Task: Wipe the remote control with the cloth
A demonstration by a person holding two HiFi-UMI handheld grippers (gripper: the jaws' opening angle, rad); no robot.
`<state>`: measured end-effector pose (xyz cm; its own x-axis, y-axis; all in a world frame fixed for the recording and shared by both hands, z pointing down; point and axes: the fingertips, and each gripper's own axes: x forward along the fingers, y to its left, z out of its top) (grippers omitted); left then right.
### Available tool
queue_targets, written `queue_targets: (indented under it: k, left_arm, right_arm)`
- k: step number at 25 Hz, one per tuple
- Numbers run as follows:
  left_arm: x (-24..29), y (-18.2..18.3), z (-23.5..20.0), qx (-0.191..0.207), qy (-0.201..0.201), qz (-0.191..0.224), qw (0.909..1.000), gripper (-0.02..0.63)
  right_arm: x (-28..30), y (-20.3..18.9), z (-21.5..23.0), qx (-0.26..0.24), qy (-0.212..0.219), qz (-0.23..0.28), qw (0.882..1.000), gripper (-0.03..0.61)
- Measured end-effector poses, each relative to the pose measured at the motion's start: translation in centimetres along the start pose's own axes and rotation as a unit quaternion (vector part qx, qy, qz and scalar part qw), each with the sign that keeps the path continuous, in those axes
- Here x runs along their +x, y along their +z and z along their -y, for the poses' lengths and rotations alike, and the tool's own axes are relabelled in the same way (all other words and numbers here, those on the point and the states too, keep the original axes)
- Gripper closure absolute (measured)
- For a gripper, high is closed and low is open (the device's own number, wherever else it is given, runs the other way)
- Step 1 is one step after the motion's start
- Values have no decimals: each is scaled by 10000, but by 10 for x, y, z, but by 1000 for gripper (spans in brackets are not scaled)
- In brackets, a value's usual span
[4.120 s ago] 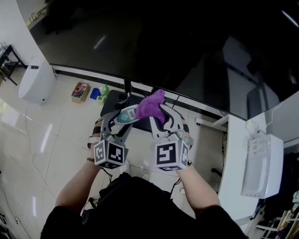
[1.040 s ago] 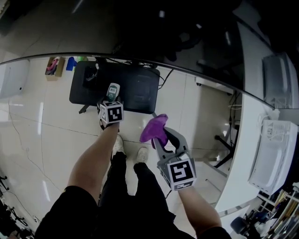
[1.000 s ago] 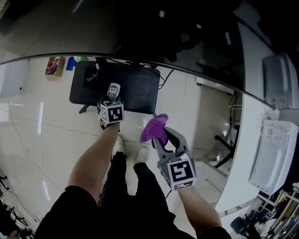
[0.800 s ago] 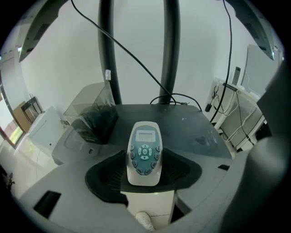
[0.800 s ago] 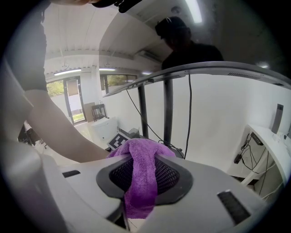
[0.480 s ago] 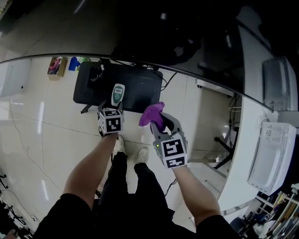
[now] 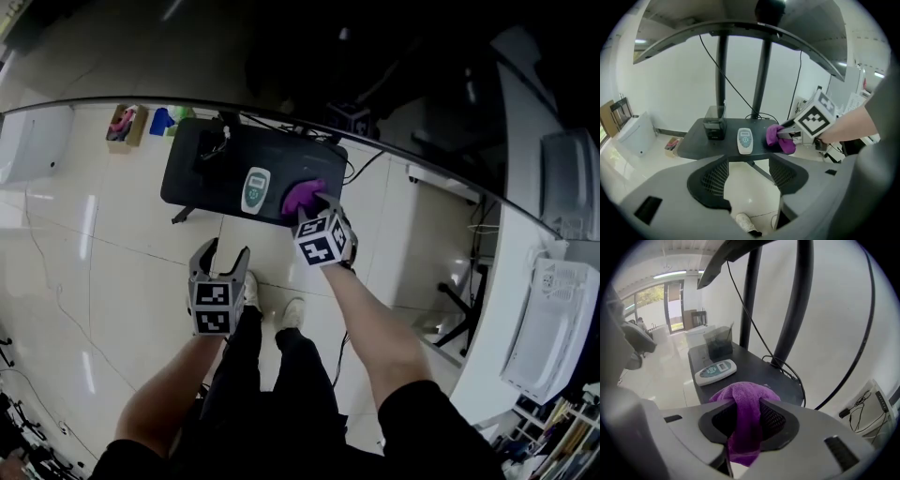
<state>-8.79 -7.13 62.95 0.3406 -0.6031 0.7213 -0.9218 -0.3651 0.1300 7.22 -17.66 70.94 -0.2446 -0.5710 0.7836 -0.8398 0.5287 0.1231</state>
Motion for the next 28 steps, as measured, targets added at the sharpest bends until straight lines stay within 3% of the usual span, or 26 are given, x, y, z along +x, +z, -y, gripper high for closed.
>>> queue_targets:
  k: [5, 9, 13, 18, 24, 28]
  left_arm:
    - [-17, -8, 3, 78, -41, 79, 9999, 348]
    - [-31, 1, 5, 77, -38, 216, 9997, 348]
    - [-69, 29, 21, 170, -128, 562, 9982, 348]
    - [-142, 51, 48, 396, -167, 1050, 9935, 373]
    - [-220, 69, 79, 395, -101, 1627, 9858, 421]
    - [-255, 86, 94, 712, -163, 2016, 9767, 475]
  right_arm:
    - [21, -3, 4, -136, -117, -203, 9996, 411]
    - [-1, 8, 4, -83, -104, -64, 9999, 383]
    - [-81, 38, -4, 32, -25, 590, 9982, 383]
    - [-216, 73, -38, 109, 419, 1524, 9874, 397]
    - [-337, 91, -64, 65, 662, 2295, 9710, 472]
    - [-388, 95, -80, 49, 710, 2591, 9632, 514]
